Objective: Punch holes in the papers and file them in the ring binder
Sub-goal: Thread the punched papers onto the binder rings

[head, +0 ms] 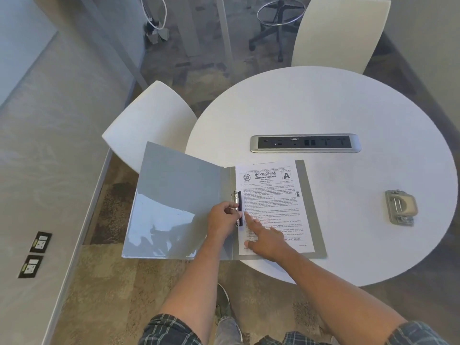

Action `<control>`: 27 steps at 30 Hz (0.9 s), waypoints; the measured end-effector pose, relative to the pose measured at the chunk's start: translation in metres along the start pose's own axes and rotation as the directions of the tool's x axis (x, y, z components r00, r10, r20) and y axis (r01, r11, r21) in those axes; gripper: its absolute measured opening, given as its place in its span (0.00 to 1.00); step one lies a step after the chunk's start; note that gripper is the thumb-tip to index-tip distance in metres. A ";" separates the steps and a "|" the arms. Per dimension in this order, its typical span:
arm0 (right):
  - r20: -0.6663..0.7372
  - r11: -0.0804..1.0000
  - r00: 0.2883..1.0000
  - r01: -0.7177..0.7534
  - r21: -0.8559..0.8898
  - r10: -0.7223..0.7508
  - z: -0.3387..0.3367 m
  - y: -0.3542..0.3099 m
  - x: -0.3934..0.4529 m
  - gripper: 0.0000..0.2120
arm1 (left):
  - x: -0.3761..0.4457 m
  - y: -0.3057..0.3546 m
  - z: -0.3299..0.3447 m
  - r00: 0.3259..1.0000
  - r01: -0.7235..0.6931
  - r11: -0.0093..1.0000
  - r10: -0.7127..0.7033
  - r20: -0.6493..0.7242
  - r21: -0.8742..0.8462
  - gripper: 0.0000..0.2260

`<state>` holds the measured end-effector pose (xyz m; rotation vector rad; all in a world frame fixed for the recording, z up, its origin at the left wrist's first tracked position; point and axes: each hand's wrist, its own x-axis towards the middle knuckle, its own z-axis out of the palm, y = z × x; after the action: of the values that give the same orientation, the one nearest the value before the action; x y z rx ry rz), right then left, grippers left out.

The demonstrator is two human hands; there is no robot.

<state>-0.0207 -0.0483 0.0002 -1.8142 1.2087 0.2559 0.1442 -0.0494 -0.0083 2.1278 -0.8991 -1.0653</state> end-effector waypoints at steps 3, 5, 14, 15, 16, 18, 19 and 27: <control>-0.051 1.000 0.999 0.014 -0.025 -0.015 0.009 0.001 0.004 0.40 | -0.003 0.000 0.003 1.000 -0.030 0.999 0.029 0.010 0.044 0.09; -0.069 0.999 0.997 0.015 -0.052 -0.019 0.013 0.002 0.006 0.40 | -0.005 0.000 0.004 0.999 -0.042 0.996 0.040 0.026 0.078 0.06; -0.181 0.943 0.983 -0.022 -0.332 -0.041 0.014 -0.004 0.004 0.38 | -0.006 -0.004 0.003 0.999 -0.049 0.982 0.045 0.027 0.184 0.03; -0.198 0.927 0.978 -0.019 -0.375 -0.060 0.014 -0.004 0.004 0.38 | -0.006 -0.006 0.002 0.999 -0.045 0.983 0.040 0.028 0.178 0.03; -0.209 0.906 0.974 -0.013 -0.423 -0.084 0.014 -0.004 0.005 0.38 | -0.006 -0.007 0.002 0.999 -0.041 0.984 0.037 0.029 0.175 0.02; -0.222 0.843 0.964 0.006 -0.538 -0.149 0.013 -0.004 0.008 0.36 | -0.006 -0.009 0.000 0.999 -0.036 0.985 0.031 0.034 0.169 0.02; -0.224 0.811 0.959 0.009 -0.584 -0.172 0.012 -0.005 0.010 0.34 | -0.007 -0.009 0.000 0.999 -0.034 0.985 0.028 0.037 0.168 0.03; -0.255 0.733 0.947 -0.031 -0.680 -0.197 0.002 -0.013 0.022 0.21 | -0.008 -0.009 -0.005 0.999 -0.029 0.986 0.021 0.048 0.165 0.02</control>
<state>0.0016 -0.0592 -0.0064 -2.6299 1.3479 0.4100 0.1473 -0.0372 -0.0092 2.2282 -1.0668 -1.0641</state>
